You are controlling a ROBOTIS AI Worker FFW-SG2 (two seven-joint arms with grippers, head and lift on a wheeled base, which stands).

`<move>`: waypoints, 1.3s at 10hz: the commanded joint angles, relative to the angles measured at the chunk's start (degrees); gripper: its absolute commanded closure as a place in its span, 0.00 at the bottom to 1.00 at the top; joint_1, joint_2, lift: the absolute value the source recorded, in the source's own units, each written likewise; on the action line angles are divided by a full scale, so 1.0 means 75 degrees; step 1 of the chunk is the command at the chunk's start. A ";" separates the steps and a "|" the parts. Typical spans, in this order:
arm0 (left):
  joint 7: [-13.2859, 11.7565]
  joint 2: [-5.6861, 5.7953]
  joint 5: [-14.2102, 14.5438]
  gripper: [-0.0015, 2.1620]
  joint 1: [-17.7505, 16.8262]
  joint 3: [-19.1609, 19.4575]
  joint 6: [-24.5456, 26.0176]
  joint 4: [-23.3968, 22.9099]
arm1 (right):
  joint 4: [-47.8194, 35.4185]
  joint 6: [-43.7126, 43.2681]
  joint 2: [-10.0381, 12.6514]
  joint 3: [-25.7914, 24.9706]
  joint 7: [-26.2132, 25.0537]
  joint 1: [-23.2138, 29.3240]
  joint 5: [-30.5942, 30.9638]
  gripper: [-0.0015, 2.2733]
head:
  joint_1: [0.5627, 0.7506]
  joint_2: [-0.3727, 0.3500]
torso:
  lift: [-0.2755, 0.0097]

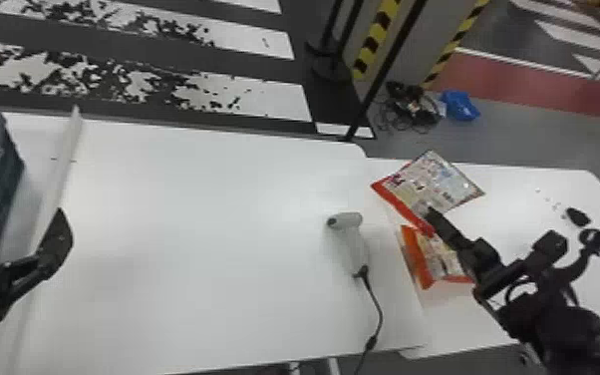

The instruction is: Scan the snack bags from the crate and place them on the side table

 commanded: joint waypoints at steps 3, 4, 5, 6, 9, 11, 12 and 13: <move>0.0000 0.0001 0.0001 0.02 0.0003 0.0000 -0.0024 0.0021 | 0.1172 -0.1418 -0.0022 0.0015 -0.0886 -0.0129 -0.0044 0.99 | 0.70 0.03 | 0.79; 0.0000 0.0001 0.0001 0.02 0.0003 0.0000 -0.0024 0.0032 | 0.1394 -0.1465 -0.0022 0.0015 -0.1085 -0.0175 -0.0068 0.92 | 0.70 0.03 | 0.79; -0.0012 0.0001 0.0013 0.02 -0.0008 0.0000 -0.0024 0.0044 | 0.1558 -0.1511 -0.0034 0.0015 -0.1366 -0.0187 -0.0267 0.72 | 0.70 0.03 | 0.79; -0.0012 0.0001 0.0013 0.02 -0.0008 0.0000 -0.0024 0.0044 | 0.1676 -0.1535 -0.0045 0.0015 -0.1612 -0.0187 -0.0431 0.27 | 0.70 0.03 | 0.79; -0.0024 0.0001 0.0024 0.02 0.0003 0.0000 -0.0071 0.0056 | 0.1699 -0.1535 -0.0045 0.0004 -0.1987 -0.0187 -0.0619 0.01 | 0.70 0.03 | 0.79; -0.0012 -0.0011 0.0024 0.02 0.0015 0.0000 -0.0071 0.0056 | 0.1394 -0.1558 0.0013 -0.0008 -0.2022 -0.0023 -0.0642 0.02 | 0.70 0.03 | 0.79; -0.0012 -0.0011 0.0024 0.02 0.0015 0.0000 -0.0071 0.0044 | 0.0914 -0.1558 0.0107 -0.0020 -0.2116 0.0164 -0.0642 0.02 | 0.70 0.03 | 0.79; -0.0012 -0.0023 0.0024 0.02 0.0015 0.0000 -0.0071 0.0032 | 0.0304 -0.1558 0.0259 0.0004 -0.2186 0.0364 -0.0583 0.02 | 0.70 0.03 | 0.79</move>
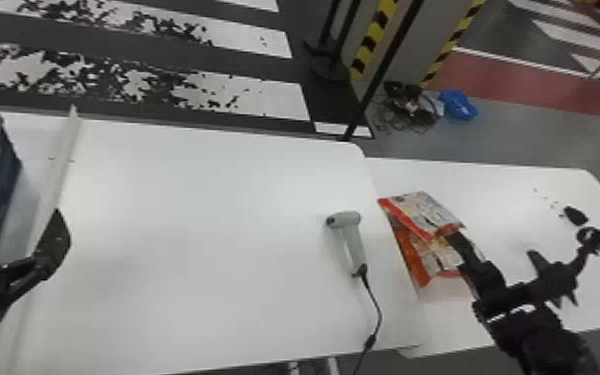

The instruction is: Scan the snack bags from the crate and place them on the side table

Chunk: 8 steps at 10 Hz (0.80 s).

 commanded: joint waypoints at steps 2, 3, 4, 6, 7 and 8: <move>-0.0001 -0.0038 0.0000 0.02 -0.0002 -0.0012 0.0000 -0.0020 | -0.1486 -0.0121 0.0379 0.0242 -0.0029 0.0458 0.0296 0.03 | 0.70 0.03 | 0.79; 0.0011 -0.0050 0.0000 0.02 0.0010 -0.0023 0.0000 -0.0020 | -0.1955 -0.0590 0.0473 0.0523 -0.0052 0.0658 0.0577 0.04 | 0.70 0.03 | 0.79; 0.0011 -0.0050 -0.0012 0.02 0.0010 -0.0023 0.0000 -0.0020 | -0.2447 -0.1105 0.0566 0.0957 -0.0146 0.0892 0.1128 0.04 | 0.70 0.03 | 0.79; 0.0046 -0.0062 -0.0035 0.02 0.0010 -0.0047 0.0000 -0.0032 | -0.3302 -0.2769 0.0801 0.2117 -0.0415 0.1478 0.2393 0.04 | 0.70 0.03 | 0.79; 0.0058 -0.0062 -0.0035 0.02 0.0022 -0.0047 0.0000 -0.0044 | -0.3607 -0.3285 0.0918 0.2644 -0.0556 0.1724 0.2815 0.04 | 0.70 0.03 | 0.79; 0.0058 -0.0062 -0.0035 0.02 0.0045 -0.0047 0.0000 -0.0044 | -0.3806 -0.3824 0.0976 0.3171 -0.0743 0.1923 0.3331 0.04 | 0.70 0.05 | 0.79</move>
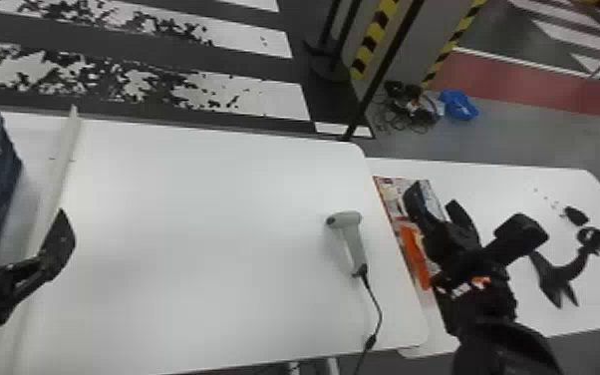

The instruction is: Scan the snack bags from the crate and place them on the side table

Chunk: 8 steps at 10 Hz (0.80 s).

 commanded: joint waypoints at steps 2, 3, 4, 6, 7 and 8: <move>0.0011 0.0000 -0.0001 0.02 0.0023 0.0000 0.0000 -0.0003 | -0.0227 -0.1571 0.0054 0.1431 -0.0389 0.0486 0.1211 0.04 | 0.70 0.13 | 0.79; 0.0011 -0.0012 -0.0001 0.02 0.0023 0.0000 0.0000 -0.0003 | -0.0216 -0.1970 0.0065 0.1982 -0.0670 0.0639 0.1633 0.04 | 0.70 0.19 | 0.79; 0.0011 -0.0024 -0.0001 0.02 0.0023 0.0000 0.0000 -0.0003 | -0.0157 -0.2274 0.0077 0.2498 -0.0881 0.0721 0.1973 0.04 | 0.70 0.25 | 0.79; 0.0046 -0.0035 -0.0012 0.02 0.0023 -0.0047 0.0000 -0.0026 | 0.0007 -0.2673 0.0300 0.3177 -0.1116 0.0826 0.2383 0.04 | 0.70 0.34 | 0.79; 0.0058 -0.0035 -0.0024 0.02 0.0046 -0.0071 -0.0047 -0.0049 | 0.0218 -0.2860 0.0370 0.3435 -0.1268 0.0815 0.2559 0.04 | 0.70 0.39 | 0.79; 0.0152 -0.0024 -0.0047 0.02 0.0070 -0.0129 -0.0258 -0.0061 | 0.0429 -0.2884 0.0475 0.3611 -0.1420 0.0791 0.2782 0.04 | 0.70 0.43 | 0.79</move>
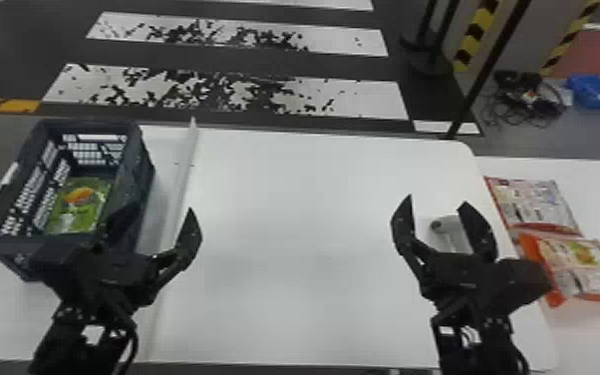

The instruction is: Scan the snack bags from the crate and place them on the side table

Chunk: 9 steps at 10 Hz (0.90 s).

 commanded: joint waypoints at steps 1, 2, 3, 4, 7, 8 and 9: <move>0.0103 0.0009 -0.0052 0.02 0.0030 -0.0069 -0.0211 -0.0023 | 0.0299 -0.0116 0.0098 0.0246 -0.0219 -0.0036 0.0259 0.04 | 0.70 0.46 | 0.79; 0.0162 0.0009 -0.0064 0.02 0.0054 -0.0127 -0.0328 -0.0023 | 0.0405 -0.0280 0.0133 0.0317 -0.0348 -0.0025 0.0259 0.04 | 0.70 0.48 | 0.79; 0.0279 0.0009 -0.0157 0.02 0.0054 -0.0209 -0.0398 -0.0035 | 0.0487 -0.0327 0.0203 0.0375 -0.0360 0.0011 0.0271 0.04 | 0.70 0.48 | 0.79; 0.0326 0.0020 -0.0193 0.02 0.0065 -0.0256 -0.0492 -0.0082 | 0.0545 -0.0350 0.0215 0.0434 -0.0360 0.0011 0.0271 0.04 | 0.70 0.48 | 0.79; 0.0255 0.0219 -0.0251 0.02 0.0241 0.0412 -0.0094 -0.0797 | 0.0545 -0.0350 0.0203 0.0434 -0.0360 0.0081 0.0271 0.04 | 0.70 0.50 | 0.79; 0.0127 0.0278 -0.0240 0.02 0.0182 0.0869 0.0328 -0.1055 | 0.0545 -0.0327 0.0192 0.0446 -0.0348 0.0104 0.0271 0.04 | 0.70 0.52 | 0.79; -0.0155 0.0395 -0.0169 0.02 -0.0005 0.1314 0.1008 -0.1230 | 0.0545 -0.0280 0.0168 0.0446 -0.0336 0.0104 0.0271 0.04 | 0.70 0.56 | 0.79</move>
